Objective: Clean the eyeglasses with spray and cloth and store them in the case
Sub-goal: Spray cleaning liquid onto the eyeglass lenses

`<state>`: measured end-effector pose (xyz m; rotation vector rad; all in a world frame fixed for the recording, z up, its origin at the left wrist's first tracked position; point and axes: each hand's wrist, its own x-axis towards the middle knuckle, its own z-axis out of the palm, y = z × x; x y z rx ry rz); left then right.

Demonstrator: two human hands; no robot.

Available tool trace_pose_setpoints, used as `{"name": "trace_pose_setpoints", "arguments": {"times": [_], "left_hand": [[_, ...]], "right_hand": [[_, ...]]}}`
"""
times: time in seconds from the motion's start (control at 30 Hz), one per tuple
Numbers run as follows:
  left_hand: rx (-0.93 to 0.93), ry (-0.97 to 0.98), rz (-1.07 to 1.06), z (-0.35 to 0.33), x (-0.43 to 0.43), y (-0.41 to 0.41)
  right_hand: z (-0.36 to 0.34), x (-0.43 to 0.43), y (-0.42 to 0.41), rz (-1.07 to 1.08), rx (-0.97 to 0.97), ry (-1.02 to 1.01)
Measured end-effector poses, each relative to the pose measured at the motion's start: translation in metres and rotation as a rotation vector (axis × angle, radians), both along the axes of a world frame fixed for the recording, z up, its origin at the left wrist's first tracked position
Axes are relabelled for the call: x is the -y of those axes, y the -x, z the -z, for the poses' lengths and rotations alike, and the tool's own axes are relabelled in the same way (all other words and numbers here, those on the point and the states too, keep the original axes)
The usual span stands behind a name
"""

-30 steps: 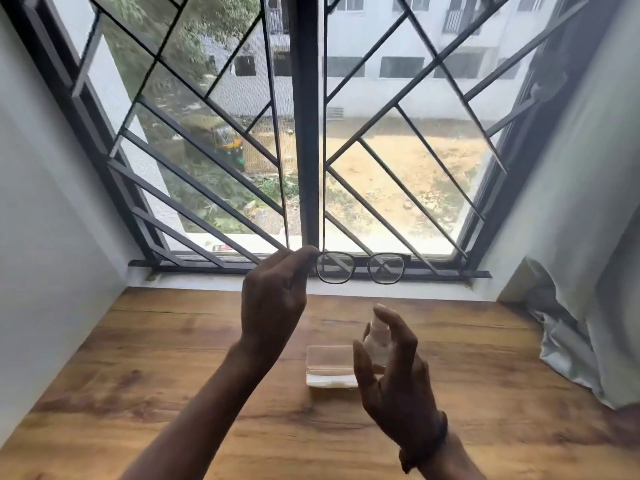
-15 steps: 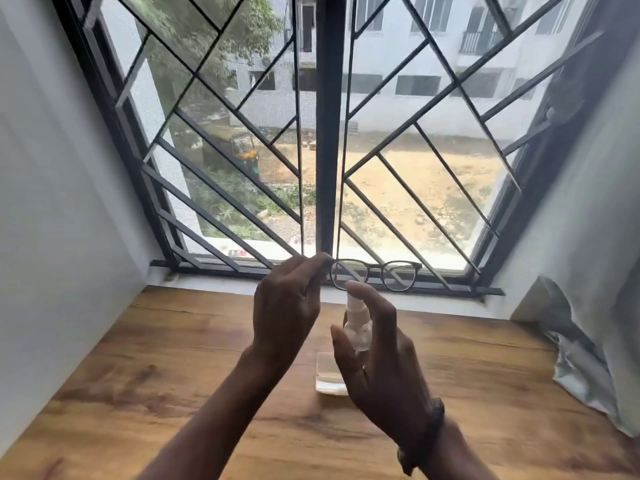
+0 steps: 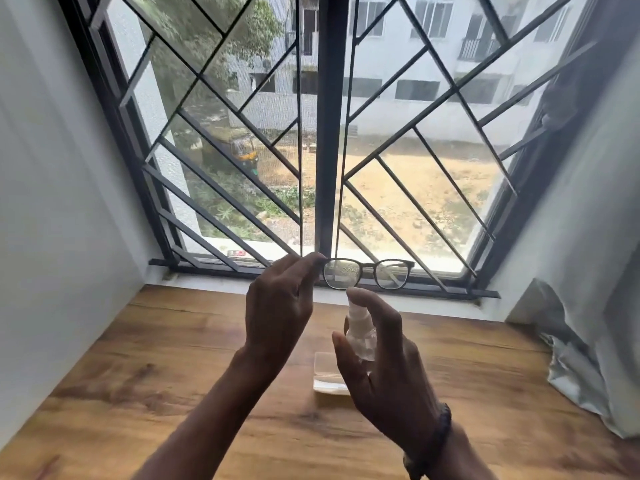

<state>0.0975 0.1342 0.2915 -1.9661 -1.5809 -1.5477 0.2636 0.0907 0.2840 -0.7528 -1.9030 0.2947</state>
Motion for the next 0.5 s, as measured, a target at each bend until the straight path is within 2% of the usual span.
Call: {"name": "trace_pose_setpoints", "arguments": {"times": [0.17,0.5], "left_hand": [[0.032,-0.012,0.004,0.001,0.0,0.002],[0.009,-0.007,0.025,0.008,0.0,-0.002]], "right_hand": [[0.001,-0.002,-0.027,0.061,-0.09,0.027],[0.004,-0.003,-0.043,0.059,-0.081,0.062]]}}
